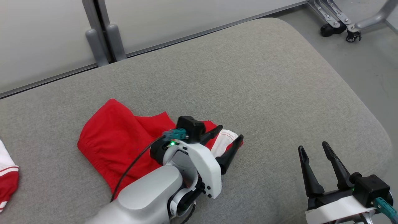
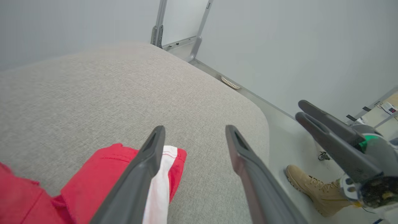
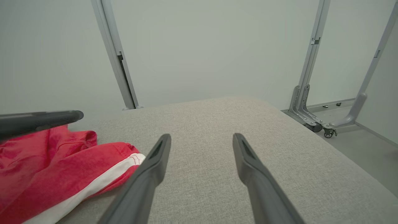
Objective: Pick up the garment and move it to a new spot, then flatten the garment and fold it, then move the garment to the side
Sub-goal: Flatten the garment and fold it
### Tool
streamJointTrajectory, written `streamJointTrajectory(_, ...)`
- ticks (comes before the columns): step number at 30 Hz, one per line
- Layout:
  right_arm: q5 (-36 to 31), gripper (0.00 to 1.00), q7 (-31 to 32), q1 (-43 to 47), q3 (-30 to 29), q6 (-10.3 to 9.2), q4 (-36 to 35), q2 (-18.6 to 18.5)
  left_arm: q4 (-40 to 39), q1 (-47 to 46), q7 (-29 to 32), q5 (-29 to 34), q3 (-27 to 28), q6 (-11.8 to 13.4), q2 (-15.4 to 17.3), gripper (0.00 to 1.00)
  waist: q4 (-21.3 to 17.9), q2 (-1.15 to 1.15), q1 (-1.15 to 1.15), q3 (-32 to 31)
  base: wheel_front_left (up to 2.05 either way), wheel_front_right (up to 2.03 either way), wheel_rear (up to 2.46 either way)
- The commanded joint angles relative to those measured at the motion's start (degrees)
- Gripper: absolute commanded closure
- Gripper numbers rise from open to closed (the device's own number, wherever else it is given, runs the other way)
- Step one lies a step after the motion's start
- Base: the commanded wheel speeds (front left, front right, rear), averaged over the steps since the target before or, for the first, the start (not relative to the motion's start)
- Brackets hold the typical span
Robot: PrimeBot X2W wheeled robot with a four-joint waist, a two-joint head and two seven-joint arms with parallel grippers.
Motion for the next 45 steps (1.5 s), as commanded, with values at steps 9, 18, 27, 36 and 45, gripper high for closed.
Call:
streamJointTrajectory(9,1.2,0.0,0.0,-0.7,-0.1,0.01,0.1,0.8,14.6,-3.0,7.2,2.4,-4.7,4.4,-3.8,0.0,-5.4,0.0,0.0,2.8,0.0,0.0,0.0)
streamJointTrajectory(18,2.0,0.0,0.0,-0.5,-0.6,0.01,0.2,1.0,21.9,-2.1,7.8,1.8,-5.3,3.2,-5.0,1.0,-5.9,0.0,0.0,3.2,0.0,0.0,0.0)
streamJointTrajectory(27,1.8,0.0,0.0,-0.7,-0.8,0.01,0.1,1.0,22.6,-2.3,5.5,1.2,-4.9,1.3,-6.5,1.0,-4.6,0.0,0.0,2.7,0.0,0.0,0.0)
streamJointTrajectory(36,1.0,0.0,0.0,-0.1,-1.1,0.01,0.2,1.0,17.5,-1.6,1.9,4.8,-6.7,1.4,-7.4,0.81,-3.8,0.0,0.0,2.2,0.0,0.0,0.0)
streamJointTrajectory(45,0.7,0.0,0.0,-0.5,-0.9,0.01,0.6,1.0,13.6,4.8,1.9,7.6,-8.3,-3.4,-7.8,0.0,-3.5,0.0,0.0,2.6,0.0,0.0,0.0)
